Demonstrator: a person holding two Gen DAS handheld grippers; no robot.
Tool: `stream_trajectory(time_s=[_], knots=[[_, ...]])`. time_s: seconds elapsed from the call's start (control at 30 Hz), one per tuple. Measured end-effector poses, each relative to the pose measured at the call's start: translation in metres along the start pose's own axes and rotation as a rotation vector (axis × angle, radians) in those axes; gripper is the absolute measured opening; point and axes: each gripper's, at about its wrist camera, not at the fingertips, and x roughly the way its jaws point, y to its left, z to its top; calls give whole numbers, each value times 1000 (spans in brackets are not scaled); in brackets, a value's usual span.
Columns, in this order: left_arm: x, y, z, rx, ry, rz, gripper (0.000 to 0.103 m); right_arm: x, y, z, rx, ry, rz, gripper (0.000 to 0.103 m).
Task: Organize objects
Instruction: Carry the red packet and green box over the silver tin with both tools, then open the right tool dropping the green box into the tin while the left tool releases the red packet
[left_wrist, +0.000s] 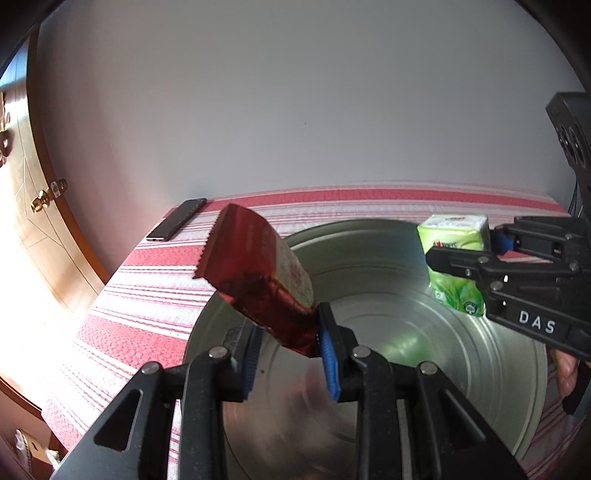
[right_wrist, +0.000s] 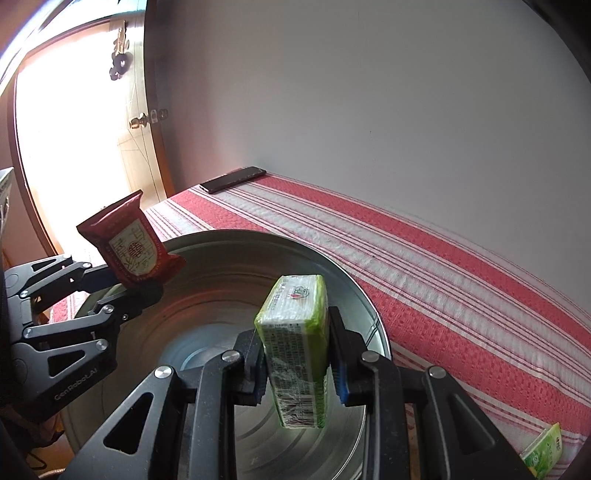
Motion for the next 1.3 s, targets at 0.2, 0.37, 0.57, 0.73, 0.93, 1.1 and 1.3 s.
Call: stream_trajectory(time_s=[0.2, 0.37, 0.57, 0.73, 0.93, 1.1, 1.3], knots=[[10, 3, 3, -11, 58, -21, 29, 12, -5, 4, 13, 37, 5, 30], [16, 7, 4, -17, 93, -34, 29, 17, -6, 7, 15, 61, 5, 30], [17, 6, 4, -18, 122, -34, 29, 29, -5, 12, 7, 112, 0, 30], [18, 7, 4, -23, 140, -47, 29, 31, -4, 11, -1, 121, -6, 30], [16, 4, 4, -19, 145, -44, 29, 32, -3, 9, -9, 125, -19, 30], [20, 3, 5, -9, 150, -42, 32, 34, -2, 9, -6, 134, -18, 30], [13, 1, 6, 12, 110, -20, 47, 34, 0, 8, -11, 135, -30, 33]])
